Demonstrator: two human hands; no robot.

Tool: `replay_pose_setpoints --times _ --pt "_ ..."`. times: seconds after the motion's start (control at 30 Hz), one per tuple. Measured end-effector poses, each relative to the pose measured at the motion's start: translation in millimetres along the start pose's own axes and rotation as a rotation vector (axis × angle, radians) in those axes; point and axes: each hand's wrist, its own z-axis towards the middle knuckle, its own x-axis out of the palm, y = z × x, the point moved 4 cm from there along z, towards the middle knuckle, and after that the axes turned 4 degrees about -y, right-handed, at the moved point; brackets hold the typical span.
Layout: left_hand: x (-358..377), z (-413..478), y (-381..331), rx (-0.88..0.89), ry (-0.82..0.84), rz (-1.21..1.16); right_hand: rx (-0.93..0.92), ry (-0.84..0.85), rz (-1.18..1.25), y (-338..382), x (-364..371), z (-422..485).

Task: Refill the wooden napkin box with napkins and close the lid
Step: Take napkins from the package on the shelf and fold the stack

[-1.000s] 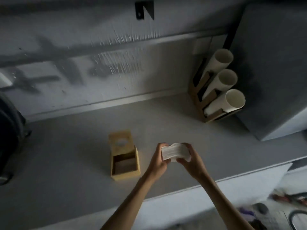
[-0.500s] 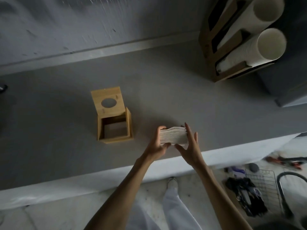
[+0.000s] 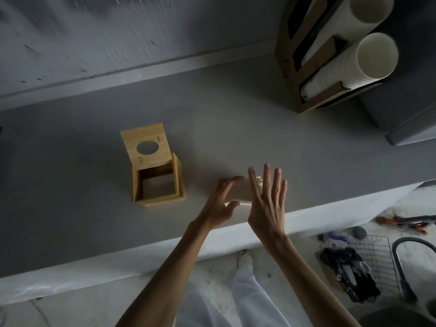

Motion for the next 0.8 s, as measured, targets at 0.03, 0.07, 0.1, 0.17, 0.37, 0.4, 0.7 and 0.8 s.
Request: replay_pose_setpoints --times 0.03,0.07,0.1,0.17,0.37,0.4,0.7,0.8 --pt "-0.6 -0.2 -0.7 0.015 -0.004 0.010 0.009 -0.001 -0.004 0.4 0.0 -0.2" --pt "-0.7 -0.8 -0.7 0.026 -0.013 0.014 0.003 0.004 0.004 1.7 0.9 -1.5" --pt "-0.7 -1.3 -0.3 0.031 -0.018 0.016 -0.001 0.010 0.023 2.5 2.8 -3.9" --pt "-0.7 -1.3 1.8 0.039 -0.024 0.016 0.010 0.022 0.068 -0.6 5.5 -8.4" --pt "-1.3 -2.0 5.0 -0.007 -0.026 0.019 0.166 0.121 0.668 -26.6 18.6 -7.2" --pt "-0.7 -2.2 5.3 -0.008 -0.030 0.012 0.163 0.145 0.727 -27.6 20.9 -6.7" --pt "1.0 -3.7 5.5 -0.041 -0.036 -0.055 0.127 0.228 0.766 -28.6 29.5 1.2" --pt "0.3 -2.6 5.9 -0.061 -0.047 -0.077 0.122 0.225 0.712 -29.9 34.9 2.2"
